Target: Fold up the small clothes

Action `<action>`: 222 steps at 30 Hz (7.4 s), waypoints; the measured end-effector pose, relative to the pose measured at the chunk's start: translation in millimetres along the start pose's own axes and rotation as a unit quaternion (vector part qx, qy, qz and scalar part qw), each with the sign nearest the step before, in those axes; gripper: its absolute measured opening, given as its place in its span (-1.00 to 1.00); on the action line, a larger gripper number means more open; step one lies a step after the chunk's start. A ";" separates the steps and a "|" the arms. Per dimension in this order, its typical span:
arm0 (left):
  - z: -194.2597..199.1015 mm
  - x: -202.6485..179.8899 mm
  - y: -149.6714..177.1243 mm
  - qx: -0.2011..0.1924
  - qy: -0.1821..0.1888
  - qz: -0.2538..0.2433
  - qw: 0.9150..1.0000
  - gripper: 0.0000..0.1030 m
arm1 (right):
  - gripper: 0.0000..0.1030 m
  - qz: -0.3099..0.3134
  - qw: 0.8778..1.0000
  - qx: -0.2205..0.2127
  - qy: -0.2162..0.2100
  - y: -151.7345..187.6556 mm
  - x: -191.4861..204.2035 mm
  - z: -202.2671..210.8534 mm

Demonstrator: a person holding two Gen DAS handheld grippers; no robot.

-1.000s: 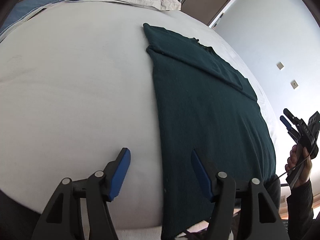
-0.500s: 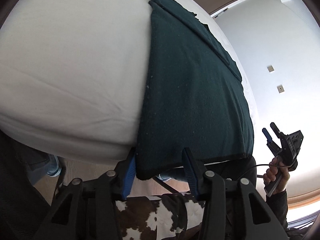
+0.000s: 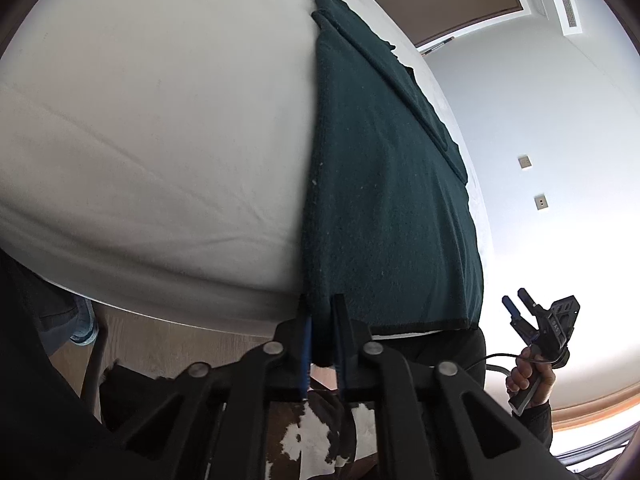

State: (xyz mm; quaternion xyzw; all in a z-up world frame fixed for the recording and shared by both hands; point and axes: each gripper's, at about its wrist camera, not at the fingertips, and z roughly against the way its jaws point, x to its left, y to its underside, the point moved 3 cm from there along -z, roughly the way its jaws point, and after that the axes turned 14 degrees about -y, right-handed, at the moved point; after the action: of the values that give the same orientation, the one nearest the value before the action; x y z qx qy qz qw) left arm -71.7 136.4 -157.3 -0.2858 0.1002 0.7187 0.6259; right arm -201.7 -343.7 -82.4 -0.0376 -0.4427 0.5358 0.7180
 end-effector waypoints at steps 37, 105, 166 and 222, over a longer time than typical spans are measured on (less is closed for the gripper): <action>41.1 -9.3 -6.0 -0.047 0.023 -0.008 0.999 -0.87 | -0.89 -0.146 0.982 0.095 -0.067 46.0 -84.0 -13.2; -53.6 -68.9 -243.4 -0.115 -0.131 -0.111 0.978 -0.50 | -0.89 0.030 0.986 -0.131 -0.097 -230.6 45.9 -86.2; -38.2 -140.1 -376.6 -0.281 -0.221 -0.149 0.922 -0.86 | -0.89 -0.004 0.991 -0.133 0.013 -370.0 -23.3 -192.8; -70.7 -100.1 -267.8 -0.210 -0.199 -0.139 0.947 -0.06 | -0.24 0.015 0.994 -0.047 0.095 -246.6 -48.9 -196.7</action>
State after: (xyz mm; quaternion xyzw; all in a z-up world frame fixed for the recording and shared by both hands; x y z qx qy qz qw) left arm 210.1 69.2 -104.1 -0.2727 -0.2204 0.6715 0.6528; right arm 111.1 -404.6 -100.3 -0.1287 -0.3971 0.5192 0.7458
